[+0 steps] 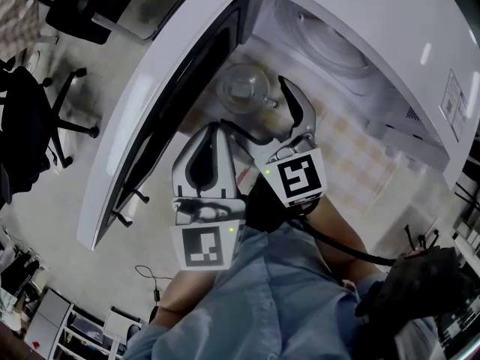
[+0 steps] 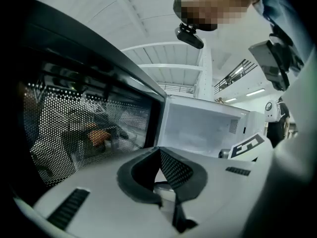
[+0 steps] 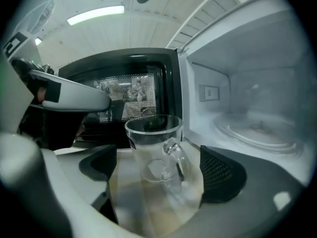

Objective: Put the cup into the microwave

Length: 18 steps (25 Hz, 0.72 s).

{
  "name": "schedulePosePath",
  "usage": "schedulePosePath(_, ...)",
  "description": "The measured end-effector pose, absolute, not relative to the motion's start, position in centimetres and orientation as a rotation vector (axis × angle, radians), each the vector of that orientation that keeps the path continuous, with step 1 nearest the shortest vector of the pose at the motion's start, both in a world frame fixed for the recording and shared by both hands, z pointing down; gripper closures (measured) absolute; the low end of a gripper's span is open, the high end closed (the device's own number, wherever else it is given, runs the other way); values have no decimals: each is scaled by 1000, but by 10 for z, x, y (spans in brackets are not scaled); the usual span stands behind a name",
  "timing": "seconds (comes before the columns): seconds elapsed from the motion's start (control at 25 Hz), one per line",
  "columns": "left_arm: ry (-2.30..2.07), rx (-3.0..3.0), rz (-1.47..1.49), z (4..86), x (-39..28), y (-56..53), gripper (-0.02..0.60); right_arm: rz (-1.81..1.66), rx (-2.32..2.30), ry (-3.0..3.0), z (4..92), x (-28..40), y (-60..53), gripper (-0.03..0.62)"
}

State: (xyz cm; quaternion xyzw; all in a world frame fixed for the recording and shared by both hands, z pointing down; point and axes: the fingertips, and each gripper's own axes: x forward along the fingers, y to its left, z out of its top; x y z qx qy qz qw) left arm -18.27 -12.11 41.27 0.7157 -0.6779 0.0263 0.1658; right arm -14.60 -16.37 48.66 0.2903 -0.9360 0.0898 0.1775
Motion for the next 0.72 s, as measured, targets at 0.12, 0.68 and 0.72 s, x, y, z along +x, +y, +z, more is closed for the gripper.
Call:
schedulePosePath(0.12,-1920,2026,79,417,-187,-127,575,244,810,-2638,491,-156,-172,103)
schedulePosePath(0.68,-1894,2008,93,426,-201,-140,575,239,799,-2647,495,-175,-190,125)
schedulePosePath(0.72,-1894,2007,92,426,-202,-140,575,217,788,-2651,494,-175,-189,140)
